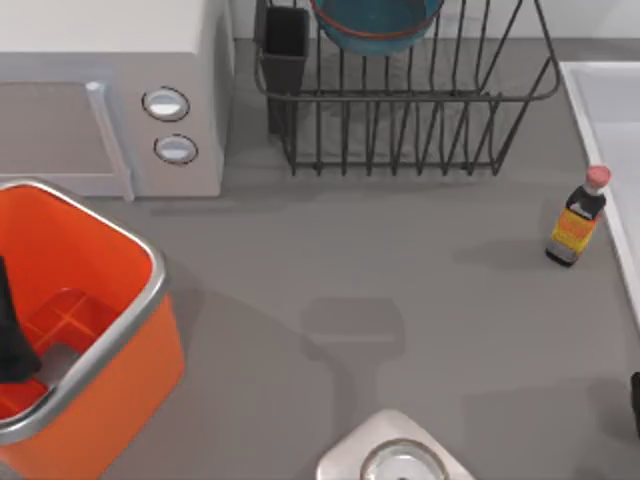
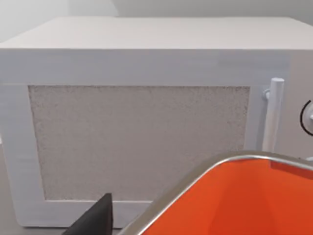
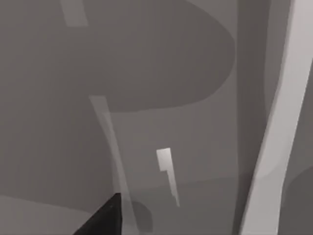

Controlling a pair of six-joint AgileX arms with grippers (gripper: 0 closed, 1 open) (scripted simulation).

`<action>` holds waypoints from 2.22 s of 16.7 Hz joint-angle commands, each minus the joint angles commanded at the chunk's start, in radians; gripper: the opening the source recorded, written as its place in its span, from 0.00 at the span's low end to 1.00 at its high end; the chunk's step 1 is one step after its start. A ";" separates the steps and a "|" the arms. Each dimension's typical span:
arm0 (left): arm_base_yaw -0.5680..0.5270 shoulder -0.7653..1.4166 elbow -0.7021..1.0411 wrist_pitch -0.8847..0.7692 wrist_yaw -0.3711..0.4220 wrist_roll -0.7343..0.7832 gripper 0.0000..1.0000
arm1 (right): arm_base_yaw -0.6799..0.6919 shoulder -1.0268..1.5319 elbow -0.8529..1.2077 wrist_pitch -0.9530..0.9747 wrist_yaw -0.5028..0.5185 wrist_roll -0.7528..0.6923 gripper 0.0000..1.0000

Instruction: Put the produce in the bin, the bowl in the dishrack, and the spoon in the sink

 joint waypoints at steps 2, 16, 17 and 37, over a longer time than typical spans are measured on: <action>0.000 0.000 0.000 0.000 0.000 0.000 1.00 | 0.000 0.000 0.000 0.000 0.000 0.000 0.77; 0.000 0.000 0.000 0.000 0.000 0.000 1.00 | 0.000 0.000 0.000 0.000 0.000 0.000 0.00; 0.000 0.000 0.000 0.000 0.000 0.000 1.00 | 0.000 0.000 0.000 0.000 0.000 0.000 0.00; 0.000 0.000 0.000 0.000 0.000 0.000 1.00 | -0.002 -0.264 0.322 -0.631 -0.004 -0.005 0.00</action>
